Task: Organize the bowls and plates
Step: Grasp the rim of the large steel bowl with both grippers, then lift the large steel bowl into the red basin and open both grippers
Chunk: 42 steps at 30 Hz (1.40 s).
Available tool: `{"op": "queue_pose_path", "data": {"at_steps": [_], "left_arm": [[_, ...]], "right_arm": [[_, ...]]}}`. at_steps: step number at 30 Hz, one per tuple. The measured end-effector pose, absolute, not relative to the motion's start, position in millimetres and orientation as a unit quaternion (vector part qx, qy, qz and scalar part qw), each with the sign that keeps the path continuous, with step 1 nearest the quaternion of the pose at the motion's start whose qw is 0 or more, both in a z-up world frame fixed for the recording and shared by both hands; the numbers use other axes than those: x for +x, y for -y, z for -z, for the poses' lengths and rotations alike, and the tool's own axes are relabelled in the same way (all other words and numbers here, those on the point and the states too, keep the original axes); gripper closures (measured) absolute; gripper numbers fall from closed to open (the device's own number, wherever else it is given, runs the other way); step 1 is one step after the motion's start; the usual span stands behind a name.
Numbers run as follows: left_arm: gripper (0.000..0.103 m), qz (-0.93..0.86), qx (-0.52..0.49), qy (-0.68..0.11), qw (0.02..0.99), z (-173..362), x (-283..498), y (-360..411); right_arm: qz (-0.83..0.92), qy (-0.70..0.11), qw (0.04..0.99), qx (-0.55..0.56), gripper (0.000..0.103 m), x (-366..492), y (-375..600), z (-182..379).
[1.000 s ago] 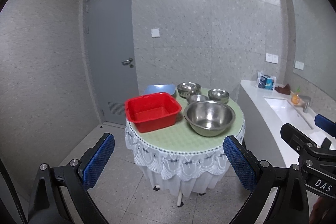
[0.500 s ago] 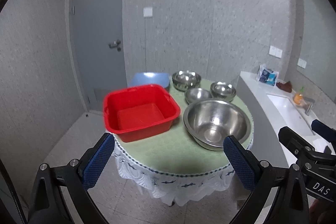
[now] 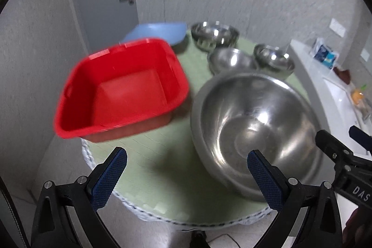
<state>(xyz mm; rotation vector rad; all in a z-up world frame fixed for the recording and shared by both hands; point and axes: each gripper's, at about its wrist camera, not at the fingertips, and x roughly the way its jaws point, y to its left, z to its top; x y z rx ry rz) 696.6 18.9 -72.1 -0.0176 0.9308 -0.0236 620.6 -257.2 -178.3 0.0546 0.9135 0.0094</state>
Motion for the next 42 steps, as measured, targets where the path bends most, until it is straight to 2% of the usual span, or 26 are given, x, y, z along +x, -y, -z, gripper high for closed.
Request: {"op": "queue_pose_path", "data": {"at_steps": [1, 4, 6, 9, 10, 11, 12, 14, 16, 18, 21, 25, 27, 28, 29, 31, 36, 37, 38, 40, 42], "left_arm": [[0.002, 0.004, -0.008, -0.459, 0.889, 78, 708, -17], [0.013, -0.005, -0.008, -0.479, 0.878, 91, 732, -11], [0.027, -0.004, -0.007, -0.493, 0.87, 100, 745, -7], [0.035, -0.002, -0.001, -0.506, 0.862, 109, 759, -4], [0.038, -0.002, 0.001, -0.507, 0.862, 113, 762, -1], [0.046, 0.0, 0.002, -0.51, 0.86, 116, 763, 0], [0.057, 0.007, 0.003, -0.515, 0.857, 119, 767, 0], [0.068, 0.015, 0.005, -0.519, 0.854, 124, 774, 1], [0.075, 0.028, 0.008, -0.522, 0.853, 132, 777, 5], [0.086, 0.051, 0.016, -0.521, 0.852, 135, 777, 7], [0.086, 0.063, 0.036, -0.512, 0.856, 136, 780, 12], [0.086, 0.085, 0.043, -0.516, 0.852, 139, 783, 7], [0.086, 0.092, 0.043, -0.52, 0.848, 142, 785, 3], [0.086, 0.094, 0.047, -0.52, 0.848, 143, 785, 2], [0.086, 0.095, 0.048, -0.52, 0.847, 144, 786, 2], [0.086, 0.1, 0.05, -0.521, 0.846, 144, 786, 1], [0.086, 0.11, 0.054, -0.524, 0.843, 150, 791, 3], [0.087, 0.112, 0.056, -0.523, 0.843, 150, 791, 3], [0.09, 0.114, 0.057, -0.523, 0.843, 150, 791, 4], [0.091, 0.117, 0.062, -0.518, 0.845, 150, 790, 6], [0.092, 0.123, 0.061, -0.512, 0.848, 147, 788, 7]], "right_arm": [[-0.007, -0.449, 0.893, 0.028, 0.0, 628, 261, 184], [-0.016, -0.476, 0.879, 0.036, 0.0, 647, 270, 204], [-0.022, -0.486, 0.873, 0.037, 0.0, 656, 273, 214], [-0.032, -0.499, 0.865, 0.038, 0.004, 664, 275, 224], [-0.04, -0.503, 0.862, 0.041, 0.011, 667, 276, 227], [-0.045, -0.509, 0.859, 0.043, 0.019, 669, 277, 230], [-0.05, -0.514, 0.855, 0.045, 0.023, 671, 277, 233], [-0.056, -0.523, 0.849, 0.048, 0.049, 675, 278, 239], [-0.061, -0.531, 0.844, 0.043, 0.063, 678, 275, 243], [-0.075, -0.531, 0.842, 0.046, 0.072, 678, 272, 245], [-0.079, -0.532, 0.842, 0.043, 0.081, 675, 267, 246], [-0.058, -0.532, 0.844, 0.04, 0.084, 673, 263, 246], [-0.041, -0.517, 0.853, 0.056, 0.08, 670, 271, 239], [-0.037, -0.511, 0.855, 0.076, 0.074, 668, 277, 236], [-0.029, -0.511, 0.855, 0.083, 0.059, 669, 280, 235], [0.001, -0.507, 0.858, 0.08, 0.045, 668, 285, 233], [0.009, -0.521, 0.848, 0.095, 0.042, 668, 287, 245], [0.0, -0.523, 0.846, 0.099, 0.046, 669, 284, 248], [-0.01, -0.524, 0.845, 0.106, 0.059, 670, 282, 250], [-0.027, -0.524, 0.842, 0.121, 0.079, 669, 280, 250], [-0.033, -0.524, 0.843, 0.114, 0.089, 667, 277, 249]]}}
